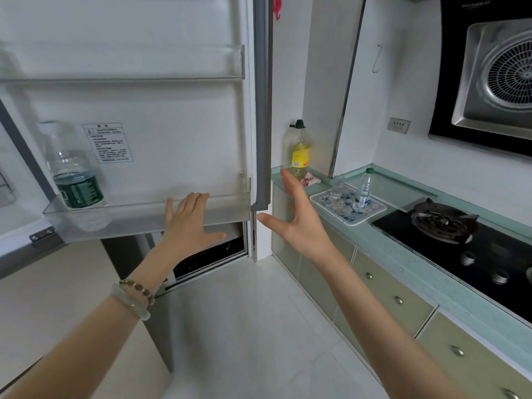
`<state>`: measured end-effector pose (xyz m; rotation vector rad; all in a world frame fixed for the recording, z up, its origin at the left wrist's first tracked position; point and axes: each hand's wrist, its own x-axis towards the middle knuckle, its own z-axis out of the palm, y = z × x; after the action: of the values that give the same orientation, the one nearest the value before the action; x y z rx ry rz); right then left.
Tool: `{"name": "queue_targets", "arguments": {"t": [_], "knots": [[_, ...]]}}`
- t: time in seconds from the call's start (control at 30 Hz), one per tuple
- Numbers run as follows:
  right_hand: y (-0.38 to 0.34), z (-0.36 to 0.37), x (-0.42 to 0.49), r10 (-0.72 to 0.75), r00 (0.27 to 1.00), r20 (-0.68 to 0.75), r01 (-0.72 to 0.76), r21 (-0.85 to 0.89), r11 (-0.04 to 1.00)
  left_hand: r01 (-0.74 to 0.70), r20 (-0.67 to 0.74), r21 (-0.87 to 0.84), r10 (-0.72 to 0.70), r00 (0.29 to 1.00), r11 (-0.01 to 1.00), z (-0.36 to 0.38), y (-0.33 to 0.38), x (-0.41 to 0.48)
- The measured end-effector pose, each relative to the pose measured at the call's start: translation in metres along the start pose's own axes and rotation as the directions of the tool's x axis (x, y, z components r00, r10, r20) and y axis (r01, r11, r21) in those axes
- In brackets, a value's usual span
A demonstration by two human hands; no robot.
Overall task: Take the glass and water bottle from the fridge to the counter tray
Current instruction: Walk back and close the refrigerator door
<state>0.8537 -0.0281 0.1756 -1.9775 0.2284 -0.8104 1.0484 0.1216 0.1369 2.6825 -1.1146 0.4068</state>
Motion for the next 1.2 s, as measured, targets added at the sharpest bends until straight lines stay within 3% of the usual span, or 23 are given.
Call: {"name": "queue_targets", "arguments": {"t": [0.47, 0.7, 0.9, 1.03, 1.2], "knots": [[-0.005, -0.001, -0.012, -0.098, 0.987, 0.124, 0.088, 0.090, 0.992, 0.001, -0.235, -0.098, -0.024, 0.972, 0.995, -0.022, -0.010, -0.081], [-0.018, 0.002, -0.011, -0.231, 0.973, -0.022, 0.232, 0.037, 0.972, 0.062, -0.329, -0.106, -0.094, 0.940, 0.992, -0.033, -0.028, -0.132], [-0.046, 0.018, -0.013, -0.331, 0.942, -0.051, 0.334, 0.078, 0.939, 0.150, -0.463, -0.105, -0.182, 0.867, 0.983, -0.057, -0.052, -0.174], [-0.070, 0.039, -0.026, -0.439, 0.898, 0.033, 0.426, 0.184, 0.886, 0.247, -0.437, -0.143, -0.285, 0.853, 0.958, -0.070, -0.071, -0.206], [-0.102, 0.075, -0.047, -0.616, 0.784, 0.073, 0.571, 0.304, 0.763, 0.364, -0.441, -0.209, -0.419, 0.793, 0.908, -0.094, -0.069, -0.256]]}}
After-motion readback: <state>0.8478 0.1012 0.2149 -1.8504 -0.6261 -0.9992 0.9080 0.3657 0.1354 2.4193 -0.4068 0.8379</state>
